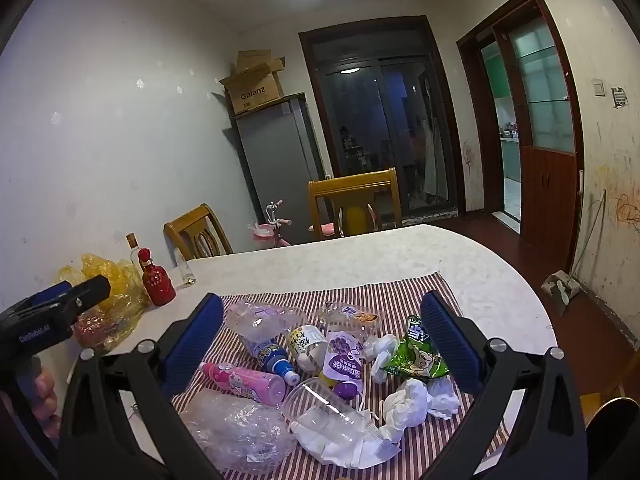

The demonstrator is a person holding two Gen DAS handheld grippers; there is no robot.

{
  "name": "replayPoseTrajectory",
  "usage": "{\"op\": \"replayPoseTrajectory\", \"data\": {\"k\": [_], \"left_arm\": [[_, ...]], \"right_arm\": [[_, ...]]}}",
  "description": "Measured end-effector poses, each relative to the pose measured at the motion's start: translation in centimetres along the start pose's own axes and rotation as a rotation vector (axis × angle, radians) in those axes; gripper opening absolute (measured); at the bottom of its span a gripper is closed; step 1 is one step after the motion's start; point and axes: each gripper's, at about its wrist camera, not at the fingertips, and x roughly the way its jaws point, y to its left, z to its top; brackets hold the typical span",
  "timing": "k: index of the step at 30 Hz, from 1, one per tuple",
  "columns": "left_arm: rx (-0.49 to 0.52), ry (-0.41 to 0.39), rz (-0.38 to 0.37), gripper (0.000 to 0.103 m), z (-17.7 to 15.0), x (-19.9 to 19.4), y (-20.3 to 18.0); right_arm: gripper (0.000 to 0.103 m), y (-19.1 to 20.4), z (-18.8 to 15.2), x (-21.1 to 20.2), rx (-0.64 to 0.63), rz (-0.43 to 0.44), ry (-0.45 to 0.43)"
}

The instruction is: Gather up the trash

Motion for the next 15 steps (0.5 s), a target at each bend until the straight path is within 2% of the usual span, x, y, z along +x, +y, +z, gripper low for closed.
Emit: {"op": "replayPoseTrajectory", "data": {"k": [15], "left_arm": [[0.026,0.011,-0.010,0.097,-0.1,0.4,-0.5]], "right_arm": [[0.099,0.0,0.1,0.1,-0.020,0.022,-0.006]]}}
